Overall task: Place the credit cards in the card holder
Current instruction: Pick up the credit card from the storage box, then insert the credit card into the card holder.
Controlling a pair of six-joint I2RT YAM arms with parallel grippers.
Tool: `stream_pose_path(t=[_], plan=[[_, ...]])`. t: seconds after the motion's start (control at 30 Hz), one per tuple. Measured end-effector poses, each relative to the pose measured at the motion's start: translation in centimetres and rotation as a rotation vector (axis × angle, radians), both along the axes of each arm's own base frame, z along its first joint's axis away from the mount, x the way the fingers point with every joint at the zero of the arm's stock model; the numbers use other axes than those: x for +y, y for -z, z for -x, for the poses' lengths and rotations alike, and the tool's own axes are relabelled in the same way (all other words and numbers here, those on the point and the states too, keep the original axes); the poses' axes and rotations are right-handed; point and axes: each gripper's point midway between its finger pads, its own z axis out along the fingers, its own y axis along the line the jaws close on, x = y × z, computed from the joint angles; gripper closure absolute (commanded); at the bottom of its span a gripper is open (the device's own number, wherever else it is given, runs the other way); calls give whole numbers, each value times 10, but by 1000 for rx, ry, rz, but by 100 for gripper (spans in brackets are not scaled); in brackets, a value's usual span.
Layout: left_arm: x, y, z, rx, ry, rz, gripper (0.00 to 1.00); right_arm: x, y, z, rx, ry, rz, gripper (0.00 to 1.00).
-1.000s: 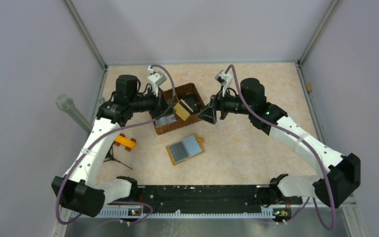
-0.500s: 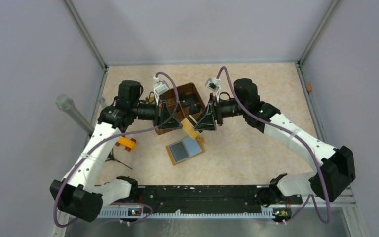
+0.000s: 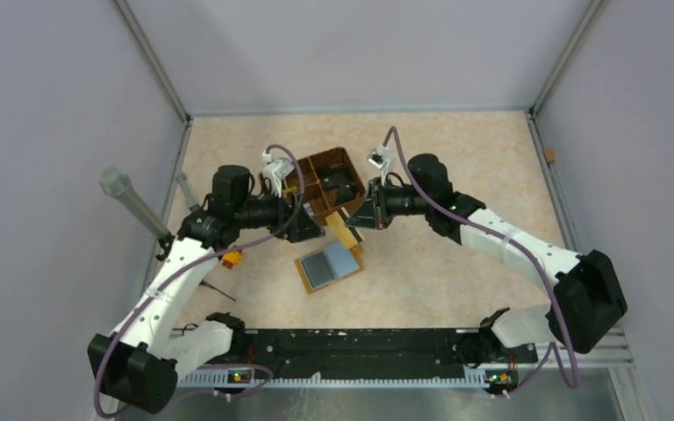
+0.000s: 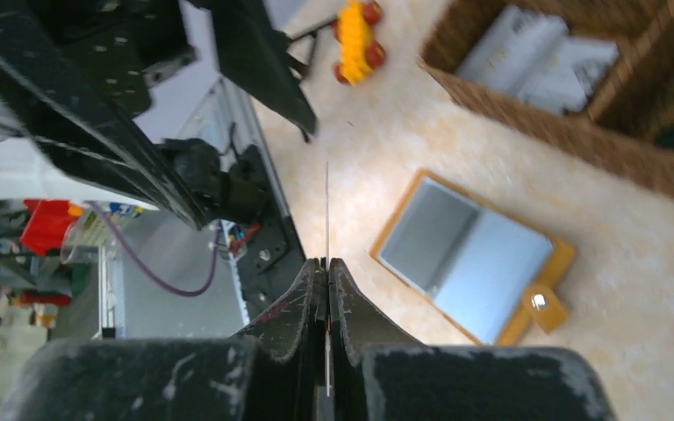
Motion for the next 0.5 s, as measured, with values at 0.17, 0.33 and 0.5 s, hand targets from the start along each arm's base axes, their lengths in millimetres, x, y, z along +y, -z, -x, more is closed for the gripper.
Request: stream_pose_path(t=[0.17,0.33,0.5], plan=[[23,63,-8,153,-309,-51,21,-3,71,-6,185,127,91,100],[39,135,3,385,-563,-44,21,5,132,-3,346,210,182,100],[51,169,13,499,-714,-49,26,16,157,-9,415,259,195,100]])
